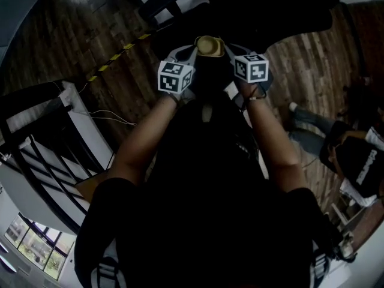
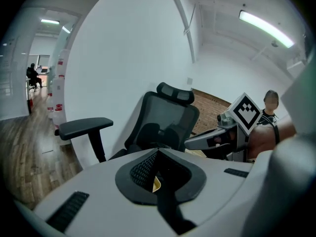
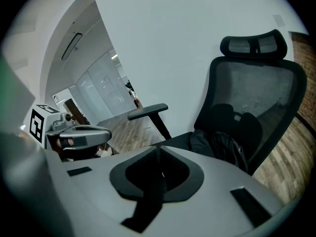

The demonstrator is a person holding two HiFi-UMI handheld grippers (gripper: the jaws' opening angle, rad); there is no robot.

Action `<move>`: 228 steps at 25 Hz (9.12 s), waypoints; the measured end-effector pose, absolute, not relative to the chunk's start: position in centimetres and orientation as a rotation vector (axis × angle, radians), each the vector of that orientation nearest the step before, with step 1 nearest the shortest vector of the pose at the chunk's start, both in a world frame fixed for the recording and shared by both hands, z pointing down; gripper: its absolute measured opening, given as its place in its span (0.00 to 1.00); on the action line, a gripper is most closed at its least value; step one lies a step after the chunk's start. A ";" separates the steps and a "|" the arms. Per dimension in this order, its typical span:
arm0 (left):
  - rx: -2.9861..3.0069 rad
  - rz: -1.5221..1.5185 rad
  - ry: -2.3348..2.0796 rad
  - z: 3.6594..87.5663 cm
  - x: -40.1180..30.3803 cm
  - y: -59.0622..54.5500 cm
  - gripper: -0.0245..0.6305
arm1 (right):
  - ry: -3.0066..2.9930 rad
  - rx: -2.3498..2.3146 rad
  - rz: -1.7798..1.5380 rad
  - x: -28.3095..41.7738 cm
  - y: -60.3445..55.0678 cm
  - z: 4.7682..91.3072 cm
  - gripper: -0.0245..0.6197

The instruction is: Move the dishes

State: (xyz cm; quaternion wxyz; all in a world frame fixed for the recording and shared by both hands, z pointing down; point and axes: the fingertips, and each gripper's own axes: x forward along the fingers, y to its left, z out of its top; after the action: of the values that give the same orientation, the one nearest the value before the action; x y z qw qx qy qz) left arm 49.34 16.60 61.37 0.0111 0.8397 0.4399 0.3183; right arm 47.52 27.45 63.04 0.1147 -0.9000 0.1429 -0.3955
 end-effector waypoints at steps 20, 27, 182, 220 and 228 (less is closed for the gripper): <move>2.607 1.254 1.140 73.8 52.0 18.2 0.03 | 0.575 -2.336 -1.497 51.9 29.8 81.4 0.15; 2.584 1.333 1.061 77.7 52.7 17.5 0.03 | 0.604 -2.257 -1.618 52.1 29.4 86.5 0.15; 1.951 0.540 -1.417 66.1 -37.0 -51.8 0.03 | 3.065 -1.206 -1.803 -26.6 -60.8 71.6 0.06; 2.110 0.548 -1.278 64.0 -41.3 -59.2 0.03 | 3.086 -1.362 -1.673 -28.5 -62.6 69.9 0.13; 2.185 0.514 -1.285 60.7 -42.1 -60.9 0.03 | 3.145 -1.339 -1.495 -30.3 -63.3 65.9 0.07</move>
State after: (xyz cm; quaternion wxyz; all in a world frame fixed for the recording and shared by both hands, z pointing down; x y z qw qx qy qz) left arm -42.11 -60.92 60.66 0.2739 0.8126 -0.4776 0.1911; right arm -30.29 -63.25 65.95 -0.2902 -0.3435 0.8067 -0.3834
